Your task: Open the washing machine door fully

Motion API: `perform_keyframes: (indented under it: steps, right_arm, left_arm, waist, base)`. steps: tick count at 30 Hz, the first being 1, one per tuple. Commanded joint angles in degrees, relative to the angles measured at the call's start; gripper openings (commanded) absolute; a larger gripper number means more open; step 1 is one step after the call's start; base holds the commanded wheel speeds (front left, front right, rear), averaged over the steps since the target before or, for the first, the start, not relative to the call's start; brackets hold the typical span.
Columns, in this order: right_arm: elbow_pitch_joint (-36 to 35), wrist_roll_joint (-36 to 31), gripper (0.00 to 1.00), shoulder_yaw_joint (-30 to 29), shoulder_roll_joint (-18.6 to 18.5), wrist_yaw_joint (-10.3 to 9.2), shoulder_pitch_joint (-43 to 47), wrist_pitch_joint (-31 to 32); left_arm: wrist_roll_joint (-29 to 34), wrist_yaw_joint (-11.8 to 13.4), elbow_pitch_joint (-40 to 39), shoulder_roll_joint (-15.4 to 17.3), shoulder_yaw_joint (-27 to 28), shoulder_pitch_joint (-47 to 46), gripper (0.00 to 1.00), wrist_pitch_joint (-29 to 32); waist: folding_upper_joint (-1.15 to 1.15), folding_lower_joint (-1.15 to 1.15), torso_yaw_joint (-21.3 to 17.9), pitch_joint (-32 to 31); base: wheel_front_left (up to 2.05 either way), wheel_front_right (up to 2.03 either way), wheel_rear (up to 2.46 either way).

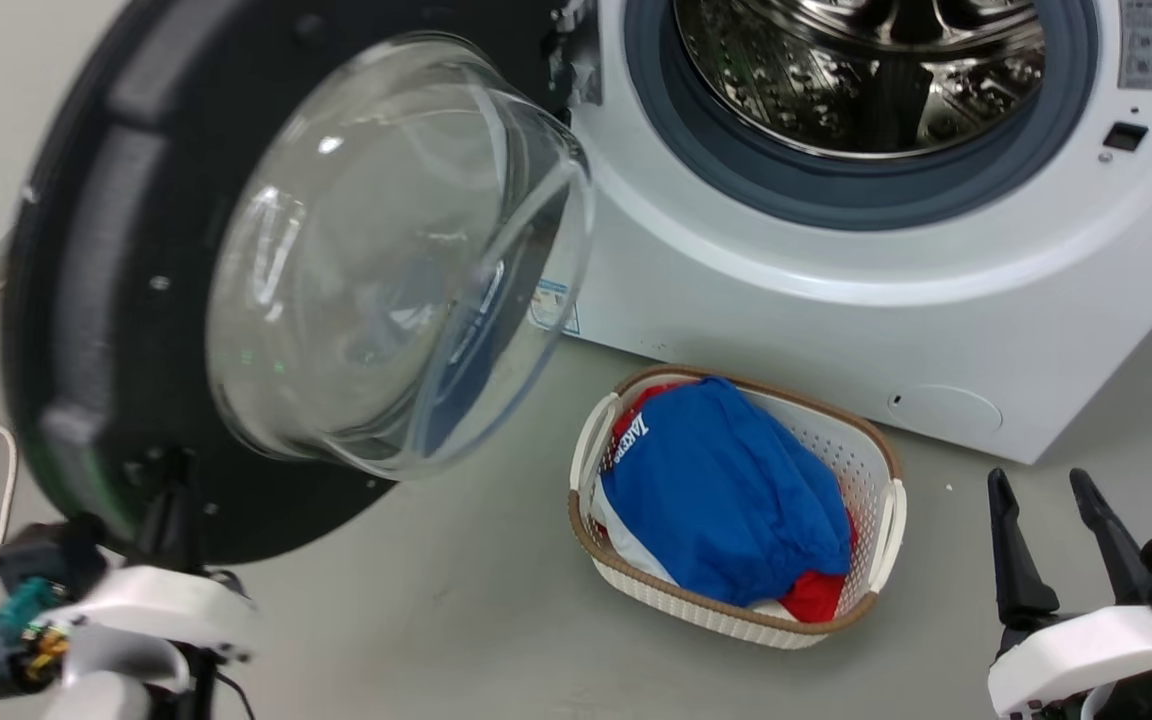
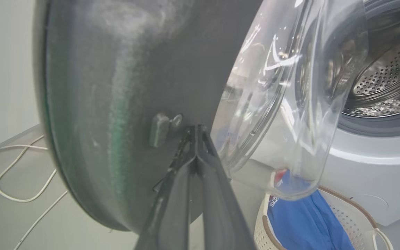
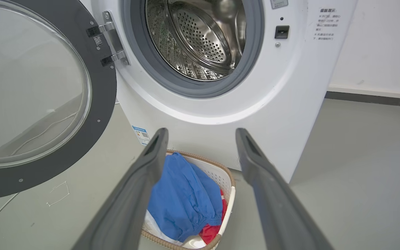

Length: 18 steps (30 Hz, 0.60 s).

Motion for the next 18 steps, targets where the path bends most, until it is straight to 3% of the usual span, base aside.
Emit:
perform_keyframes:
  steps: [1, 11, 18]
  right_arm:
    - [-0.30, -0.29, 1.00, -0.14, 0.07, -0.01, -1.02, 0.07]
    - [-1.35, -1.91, 1.00, -0.36, 0.07, -0.01, -3.84, 0.99]
    - [-1.08, -1.41, 1.00, -0.29, 0.07, -0.01, -4.70, 0.95]
  left_arm:
    - [-0.77, -0.10, 0.89, 1.25, 1.56, -1.78, 0.00, -0.26]
    - [-4.50, -1.82, 8.56, 6.87, 8.33, -9.17, 0.00, -0.52]
    - [-6.57, -4.44, 17.48, 10.47, 11.08, -13.27, 0.00, -0.59]
  waist:
    - [0.00, 0.00, -0.81, 1.16]
    - [0.00, 0.00, -3.33, 4.68]
    - [0.00, 0.00, -4.82, 5.51]
  base:
    - [0.00, 0.00, 0.00]
    - [0.00, 0.00, 0.00]
    - [0.00, 0.00, 0.00]
